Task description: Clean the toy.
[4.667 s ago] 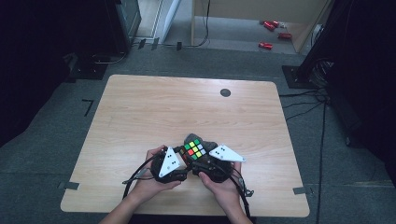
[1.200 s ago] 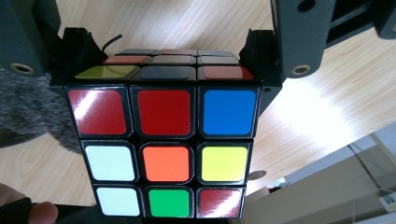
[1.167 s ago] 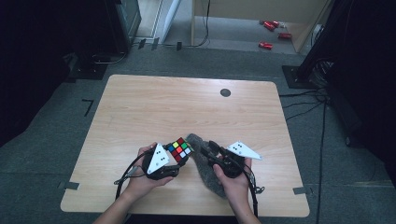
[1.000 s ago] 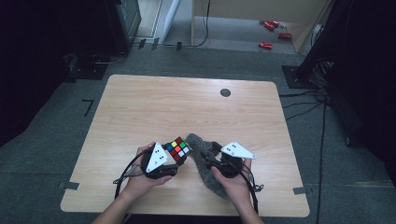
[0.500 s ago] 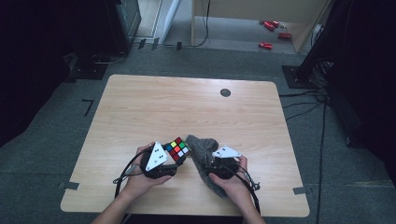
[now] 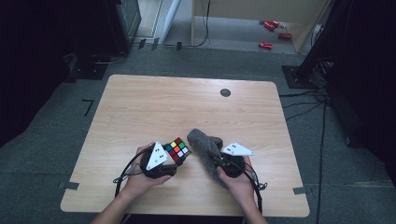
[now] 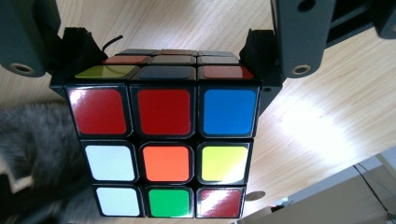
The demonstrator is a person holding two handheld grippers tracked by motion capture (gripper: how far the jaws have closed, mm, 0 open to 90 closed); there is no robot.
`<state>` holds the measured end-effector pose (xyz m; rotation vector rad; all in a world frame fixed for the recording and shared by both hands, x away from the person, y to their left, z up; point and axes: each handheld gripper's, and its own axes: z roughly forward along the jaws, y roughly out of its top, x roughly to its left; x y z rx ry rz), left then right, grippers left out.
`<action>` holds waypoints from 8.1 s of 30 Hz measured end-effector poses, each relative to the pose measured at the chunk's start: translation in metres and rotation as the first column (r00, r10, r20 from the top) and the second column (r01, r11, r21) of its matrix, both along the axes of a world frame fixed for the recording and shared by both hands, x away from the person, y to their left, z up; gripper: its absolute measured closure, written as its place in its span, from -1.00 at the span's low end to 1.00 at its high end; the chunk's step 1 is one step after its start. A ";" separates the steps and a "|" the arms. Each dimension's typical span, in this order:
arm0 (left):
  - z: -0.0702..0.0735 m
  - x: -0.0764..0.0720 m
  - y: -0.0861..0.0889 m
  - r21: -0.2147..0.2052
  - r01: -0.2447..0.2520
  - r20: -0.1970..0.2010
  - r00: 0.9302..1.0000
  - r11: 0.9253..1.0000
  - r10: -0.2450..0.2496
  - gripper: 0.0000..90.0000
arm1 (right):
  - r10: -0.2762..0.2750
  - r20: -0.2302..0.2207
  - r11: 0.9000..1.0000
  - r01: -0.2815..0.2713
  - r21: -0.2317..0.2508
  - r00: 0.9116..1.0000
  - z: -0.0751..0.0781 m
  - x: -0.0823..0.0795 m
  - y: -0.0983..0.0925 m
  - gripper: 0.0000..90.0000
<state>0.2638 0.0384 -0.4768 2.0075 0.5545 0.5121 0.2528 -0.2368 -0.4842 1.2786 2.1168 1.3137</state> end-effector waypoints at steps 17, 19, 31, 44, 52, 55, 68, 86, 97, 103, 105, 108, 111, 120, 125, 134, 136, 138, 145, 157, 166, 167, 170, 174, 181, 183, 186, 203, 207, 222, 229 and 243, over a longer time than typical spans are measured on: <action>-0.006 -0.009 -0.027 0.154 0.029 -0.016 1.000 0.988 -0.027 -0.22 | 0.149 0.176 0.986 -0.160 0.046 0.973 0.040 -0.026 0.037 0.72; -0.005 -0.010 -0.031 0.173 0.024 -0.025 0.999 0.985 -0.020 -0.22 | 0.164 0.171 0.985 -0.171 0.026 0.971 0.037 -0.027 0.044 0.73; -0.004 -0.009 -0.038 0.191 0.014 -0.076 0.997 0.981 0.000 -0.22 | 0.257 0.103 0.958 -0.267 0.100 0.961 0.028 -0.029 0.062 0.79; -0.002 -0.010 -0.035 0.171 0.026 -0.072 0.997 0.985 -0.014 -0.22 | 0.135 0.121 0.979 -0.151 0.137 0.983 0.030 -0.017 0.038 0.80; -0.002 -0.009 -0.034 0.166 0.023 -0.075 0.997 0.986 -0.011 -0.22 | 0.164 0.136 0.976 -0.181 0.121 0.977 0.029 -0.026 0.054 0.79; -0.003 -0.009 -0.034 0.167 0.022 -0.074 0.997 0.986 -0.010 -0.22 | 0.192 0.136 0.972 -0.207 0.107 0.972 0.028 -0.030 0.061 0.79; 0.001 -0.010 -0.033 0.129 0.050 -0.073 0.996 0.990 -0.041 -0.22 | 0.059 0.151 0.988 -0.080 0.135 0.987 0.031 -0.021 0.034 0.78; 0.001 -0.012 -0.032 0.124 0.055 -0.069 0.997 0.991 -0.047 -0.22 | 0.107 0.185 0.985 -0.129 0.113 0.977 0.035 -0.026 0.049 0.80; 0.001 -0.012 -0.032 0.113 0.053 -0.065 0.997 0.992 -0.046 -0.22 | 0.148 0.189 0.982 -0.167 0.084 0.971 0.033 -0.037 0.067 0.80; 0.001 -0.012 -0.032 0.114 0.058 -0.064 0.997 0.992 -0.050 -0.22 | 0.091 0.183 0.985 -0.116 0.127 0.979 0.036 -0.027 0.048 0.80; 0.001 -0.012 -0.033 0.118 0.058 -0.063 0.997 0.991 -0.051 -0.22 | 0.091 0.185 0.986 -0.115 0.122 0.978 0.035 -0.029 0.049 0.80; 0.001 -0.011 -0.033 0.120 0.048 -0.064 0.997 0.992 -0.041 -0.22 | 0.130 0.187 0.983 -0.151 0.104 0.974 0.033 -0.034 0.061 0.79; 0.000 -0.011 -0.032 0.124 0.045 -0.065 0.997 0.991 -0.037 -0.22 | 0.174 0.184 0.977 -0.192 0.088 0.967 0.030 -0.040 0.074 0.79; 0.001 -0.013 -0.034 0.121 0.059 -0.060 0.997 0.991 -0.052 -0.22 | 0.093 0.187 0.984 -0.119 0.130 0.978 0.034 -0.030 0.051 0.80; 0.002 -0.013 -0.033 0.118 0.051 -0.057 0.997 0.992 -0.045 -0.22 | 0.168 0.206 0.980 -0.186 0.073 0.964 0.031 -0.042 0.073 0.78; 0.002 -0.014 -0.035 0.117 0.059 -0.057 0.997 0.991 -0.053 -0.22 | 0.096 0.194 0.985 -0.121 0.121 0.976 0.035 -0.031 0.052 0.79; 0.002 -0.013 -0.035 0.118 0.056 -0.056 0.997 0.991 -0.050 -0.22 | 0.113 0.202 0.985 -0.136 0.103 0.973 0.034 -0.035 0.059 0.79; 0.002 -0.013 -0.034 0.120 0.052 -0.056 0.997 0.991 -0.046 -0.22 | 0.156 0.200 0.979 -0.178 0.097 0.967 0.031 -0.040 0.069 0.78; 0.003 -0.014 -0.034 0.116 0.059 -0.052 0.997 0.992 -0.053 -0.22 | 0.116 0.199 0.983 -0.141 0.115 0.973 0.035 -0.033 0.056 0.79; 0.004 -0.013 -0.032 0.110 0.052 -0.048 0.998 0.993 -0.047 -0.22 | 0.168 0.212 0.979 -0.188 0.080 0.963 0.034 -0.040 0.070 0.79; 0.013 -0.008 -0.013 -0.030 0.058 -0.018 0.998 0.998 -0.059 -0.22 | 0.020 0.195 0.986 -0.051 0.160 0.981 0.036 -0.021 0.021 0.77; 0.015 -0.006 -0.009 -0.048 0.056 -0.014 0.998 0.997 -0.057 -0.22 | 0.041 0.205 0.986 -0.072 0.151 0.978 0.035 -0.020 0.020 0.77; 0.017 0.002 0.004 -0.093 0.072 -0.039 0.996 0.993 -0.076 -0.22 | 0.119 0.250 0.983 -0.149 0.104 0.961 0.033 -0.018 0.018 0.74; 0.017 0.005 0.015 -0.093 0.166 -0.033 0.985 0.982 -0.170 -0.22 | 0.239 0.299 0.965 -0.261 0.035 0.924 0.032 -0.016 0.016 0.69; 0.018 0.003 0.016 -0.075 0.203 -0.024 0.978 0.976 -0.205 -0.22 | 0.409 0.334 0.913 -0.382 -0.145 0.849 0.024 -0.019 0.025 0.59; 0.019 0.005 0.017 -0.074 0.187 -0.026 0.982 0.980 -0.189 -0.22 | 0.409 0.323 0.912 -0.373 -0.170 0.854 0.020 -0.018 0.026 0.60; 0.019 0.008 0.018 -0.071 0.154 -0.045 0.986 0.985 -0.158 -0.22 | 0.416 0.325 0.909 -0.381 -0.170 0.849 0.020 -0.018 0.025 0.64; 0.019 0.012 0.021 -0.055 0.085 -0.093 0.992 0.995 -0.090 -0.22 | 0.311 0.305 0.949 -0.281 -0.141 0.900 0.012 -0.011 0.017 0.04; 0.020 0.014 0.023 -0.052 0.064 -0.093 0.993 0.997 -0.069 -0.22 | 0.244 0.287 0.968 -0.214 -0.133 0.927 0.014 -0.008 0.013 -0.14; 0.015 0.009 0.013 -0.032 0.084 -0.098 0.991 0.996 -0.087 -0.22 | 0.159 0.109 0.978 -0.141 -0.155 0.981 -0.023 0.007 0.009 0.70; 0.013 0.008 0.009 -0.022 0.098 -0.100 0.990 0.995 -0.099 -0.22 | 0.092 0.054 0.987 -0.083 -0.139 0.994 -0.032 0.010 0.004 0.23; 0.019 0.017 0.006 -0.040 0.126 -0.136 0.982 0.991 -0.130 -0.22 | 0.082 0.088 0.992 -0.073 -0.103 0.993 -0.016 0.003 -0.023 -0.52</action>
